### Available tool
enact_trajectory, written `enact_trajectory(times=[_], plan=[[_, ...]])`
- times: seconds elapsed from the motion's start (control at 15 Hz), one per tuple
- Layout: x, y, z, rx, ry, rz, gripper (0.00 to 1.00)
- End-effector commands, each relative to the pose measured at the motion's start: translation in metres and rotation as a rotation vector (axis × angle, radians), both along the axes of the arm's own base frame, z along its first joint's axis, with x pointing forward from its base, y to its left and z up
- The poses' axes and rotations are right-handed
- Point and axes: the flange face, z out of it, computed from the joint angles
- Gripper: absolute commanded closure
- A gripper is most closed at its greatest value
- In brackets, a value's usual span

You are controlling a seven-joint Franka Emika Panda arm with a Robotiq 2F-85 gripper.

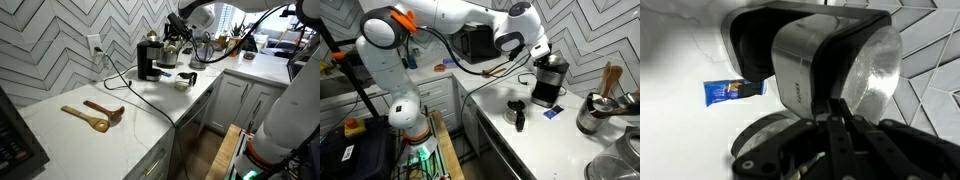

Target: Close the lid of the coffee machine and then put the silver plate on the coffee machine

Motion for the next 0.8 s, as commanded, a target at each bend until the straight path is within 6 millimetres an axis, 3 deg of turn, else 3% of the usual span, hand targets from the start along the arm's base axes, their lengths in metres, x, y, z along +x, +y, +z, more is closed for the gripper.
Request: enact_trajectory(times=[0.0, 0.73], plan=[[0.0052, -0.0032, -0.0010, 0.016, 0.014, 0.032, 0.99], [0.0096, -0.0065, -0.0030, 0.006, 0.016, 0.043, 0.99]])
